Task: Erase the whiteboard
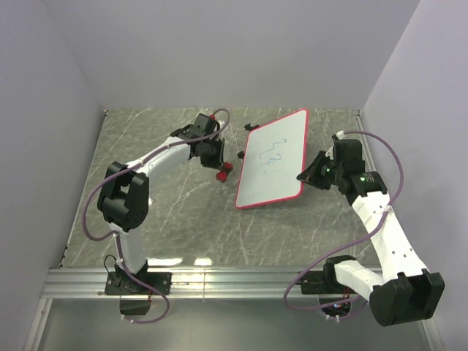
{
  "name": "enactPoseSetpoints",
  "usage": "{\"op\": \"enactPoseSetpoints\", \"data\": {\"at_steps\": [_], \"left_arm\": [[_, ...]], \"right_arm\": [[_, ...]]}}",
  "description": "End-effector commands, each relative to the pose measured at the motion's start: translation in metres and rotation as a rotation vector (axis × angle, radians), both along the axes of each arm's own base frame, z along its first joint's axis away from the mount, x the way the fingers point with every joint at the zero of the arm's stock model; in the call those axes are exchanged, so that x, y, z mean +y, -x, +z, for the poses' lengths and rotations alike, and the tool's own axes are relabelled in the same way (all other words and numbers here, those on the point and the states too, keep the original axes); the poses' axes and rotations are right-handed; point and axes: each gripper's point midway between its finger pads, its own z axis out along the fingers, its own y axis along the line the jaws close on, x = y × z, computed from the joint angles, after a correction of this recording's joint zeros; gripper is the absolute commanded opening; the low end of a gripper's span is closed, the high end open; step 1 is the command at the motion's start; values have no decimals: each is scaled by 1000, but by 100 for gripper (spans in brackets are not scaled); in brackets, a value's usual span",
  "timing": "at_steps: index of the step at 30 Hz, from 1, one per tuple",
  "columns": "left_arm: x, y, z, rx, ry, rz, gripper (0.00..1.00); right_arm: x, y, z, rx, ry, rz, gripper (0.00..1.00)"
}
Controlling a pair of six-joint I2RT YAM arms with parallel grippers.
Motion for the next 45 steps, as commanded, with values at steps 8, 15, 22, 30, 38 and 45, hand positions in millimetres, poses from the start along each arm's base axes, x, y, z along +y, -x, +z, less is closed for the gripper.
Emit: {"op": "enactPoseSetpoints", "data": {"at_steps": [8,15,22,30,38,45], "left_arm": [[-89,-10,124,-110,475,-102,0],[-166,11,111,-29,550,-194,0],[-215,28,117,-10,559,-265,0],[-195,25,60,38,396,-197,0],[-133,33,-22,142,211,-125,0],[-113,31,-46,173,176,-106,0]], "right_arm": [[-18,-4,-1,-11,66,-57,0],[-15,2,-5,9,47,-47,0],[-15,7,-13,32,48,-47,0],[-13,0,-9,25,40,-47,0],[-13,-7,-6,20,53,-39,0],[-12,-12,-4,19,53,-26,0]]}}
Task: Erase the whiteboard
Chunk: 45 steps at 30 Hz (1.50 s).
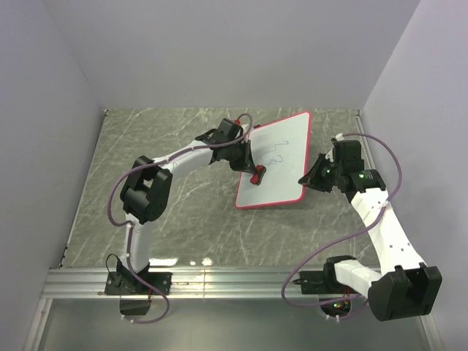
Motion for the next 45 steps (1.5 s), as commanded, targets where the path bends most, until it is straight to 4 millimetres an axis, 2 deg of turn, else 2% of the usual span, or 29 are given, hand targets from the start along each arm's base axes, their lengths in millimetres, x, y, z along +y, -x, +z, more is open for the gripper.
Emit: {"op": "enactPoseSetpoints", "data": {"at_steps": [1,3,6,7,8,9,11,13,15,17,18,20,23,25,26,27,28,29,30,31,34,35,41,43,44,45], "left_arm": [[12,23,-56,73,-165,-32,0],[8,20,-53,72,-152,-37,0],[-6,18,-36,65,-112,-57,0],[-15,19,-24,58,-87,-68,0],[-23,23,-14,52,-66,-85,0],[-39,30,0,27,-45,-119,0],[-57,51,15,32,-21,-165,0],[-65,61,31,38,24,-176,0],[-64,73,33,65,36,-185,0],[-60,76,45,49,48,-185,0],[-55,80,39,60,34,-181,0],[-52,84,44,49,46,-182,0],[-47,87,36,62,42,-172,0],[-46,81,28,58,28,-155,0],[-42,71,26,58,25,-136,0],[-44,62,34,44,35,-130,0],[-42,51,30,42,29,-120,0],[-49,37,48,3,55,-115,0],[-51,29,54,-13,64,-117,0],[-53,24,45,5,44,-125,0],[-73,6,67,-26,101,-180,0],[-83,0,88,-66,144,-199,0],[-87,-26,85,-94,169,-107,0],[-86,-36,69,-93,126,-82,0],[-81,-41,70,-93,95,-62,0],[-75,-51,51,-89,43,-26,0]], "right_arm": [[-6,-17,14,-53,31,-30,0],[-5,-20,14,-51,26,-24,0],[-3,-23,15,-54,20,-20,0],[-3,-24,16,-56,21,-17,0],[-3,-25,15,-49,21,-20,0],[-3,-27,17,-55,19,-19,0],[-2,-29,18,-57,19,-19,0],[-1,-32,19,-56,18,-17,0],[-2,-35,23,-62,15,-21,0],[-1,-37,25,-67,16,-19,0],[-1,-38,25,-67,16,-17,0],[-1,-40,25,-66,18,-18,0],[0,-41,26,-65,13,-14,0],[1,-42,26,-63,10,-13,0],[2,-42,27,-68,7,-9,0],[1,-41,27,-65,8,-8,0],[2,-40,26,-62,6,-4,0],[2,-39,26,-61,6,-4,0],[2,-38,25,-61,6,-4,0],[2,-37,25,-59,4,-2,0],[5,-32,20,-48,-5,14,0],[6,-30,17,-42,-7,20,0],[13,-23,15,-30,-14,49,0],[16,-19,15,-30,-7,64,0],[15,-17,14,-22,-3,64,0],[16,-15,15,-24,-4,72,0]]}}
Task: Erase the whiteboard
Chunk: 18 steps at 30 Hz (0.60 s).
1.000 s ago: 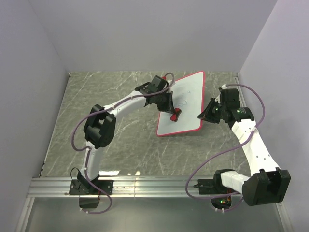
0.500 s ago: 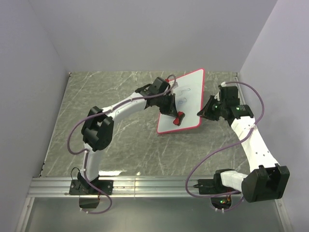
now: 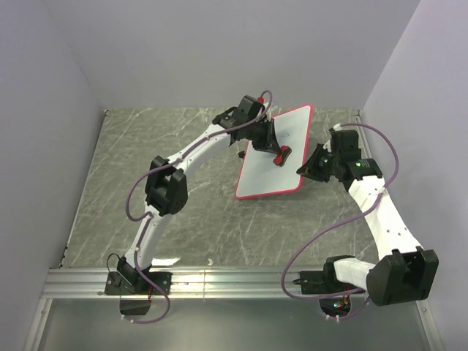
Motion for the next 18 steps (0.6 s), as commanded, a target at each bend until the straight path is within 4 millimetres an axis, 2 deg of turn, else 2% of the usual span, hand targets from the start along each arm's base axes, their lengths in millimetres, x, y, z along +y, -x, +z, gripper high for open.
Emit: {"op": "enactPoseSetpoints", "data": {"at_steps": [1,4,5,7,8,10,11,14,17,18], "left_arm": [[3,-28,-35,-20,-84,89,0],[34,-44,-70,51,-159,157,0],[43,-42,-85,80,-190,163,0],[59,-46,-94,76,-221,177,0],[67,-39,-109,99,-251,175,0],[77,-37,-114,77,-279,171,0],[85,-29,-128,99,-311,165,0],[94,-15,-149,134,-345,136,0],[90,-8,-148,145,-319,113,0],[86,-7,-141,132,-306,109,0]], "right_arm": [[11,16,4,-2,-3,71,0],[18,28,11,-12,-27,126,0],[20,32,12,-14,-29,140,0],[20,42,15,-15,-19,157,0],[19,44,15,-14,-16,156,0],[17,50,15,-17,-15,151,0],[17,51,14,-12,-17,148,0],[18,53,12,-10,-26,142,0],[19,50,12,-10,-33,144,0],[19,48,11,-5,-34,142,0]]}}
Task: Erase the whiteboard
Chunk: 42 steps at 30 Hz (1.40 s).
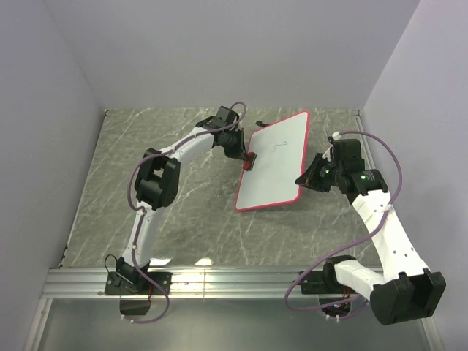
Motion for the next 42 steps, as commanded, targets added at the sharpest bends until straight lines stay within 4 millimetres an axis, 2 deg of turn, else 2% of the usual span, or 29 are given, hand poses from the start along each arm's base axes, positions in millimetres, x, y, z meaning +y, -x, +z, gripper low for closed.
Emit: {"op": "enactPoseSetpoints", "data": {"at_steps": [1,4,5,7,10,12,13,16,20,21,23,24,25,26,28,30,31,33,34,36,37,42], "left_arm": [[-20,46,-28,58,-62,-114,0],[-40,46,1,25,-19,-141,0],[-48,44,19,1,7,-153,0],[-68,51,47,-25,55,-181,0],[-86,64,75,-33,115,-207,0],[-98,77,92,-35,159,-220,0],[-102,86,95,-21,172,-234,0],[-105,95,110,-14,211,-238,0],[-100,95,108,-22,196,-228,0],[-99,94,102,-17,188,-227,0],[-96,83,98,-32,176,-207,0],[-95,77,89,-23,167,-196,0],[-90,65,91,-33,168,-174,0],[-82,57,79,-15,137,-149,0],[-66,38,72,-17,110,-97,0],[-51,31,61,-13,64,-71,0],[-40,30,50,4,39,-59,0],[-33,32,49,-19,27,-63,0],[-25,43,30,15,-2,-66,0],[-24,49,32,-6,13,-77,0],[-18,60,16,32,-8,-77,0],[-13,66,-4,64,-25,-69,0]], "right_arm": [[9,5,7,-15,-14,67,0],[9,0,10,-20,-9,69,0],[9,-1,11,-19,-10,68,0],[9,-5,11,-20,-5,66,0],[10,-10,13,-17,-8,59,0],[11,-14,13,-18,-15,60,0],[12,-15,15,-20,-17,59,0],[12,-18,15,-21,-16,57,0],[12,-17,14,-18,-13,59,0],[12,-17,14,-21,-14,59,0],[12,-15,13,-17,-15,59,0],[12,-13,13,-17,-16,60,0],[11,-12,12,-12,-13,59,0],[10,-11,13,-14,-11,57,0],[9,-8,14,-12,-1,55,0],[6,-6,16,-19,8,51,0],[5,-6,17,-21,14,48,0],[4,-5,17,-18,18,44,0],[4,-5,17,-20,17,43,0],[5,-6,17,-19,12,39,0],[5,-7,18,-23,9,37,0],[8,-9,20,-23,-9,42,0]]}}
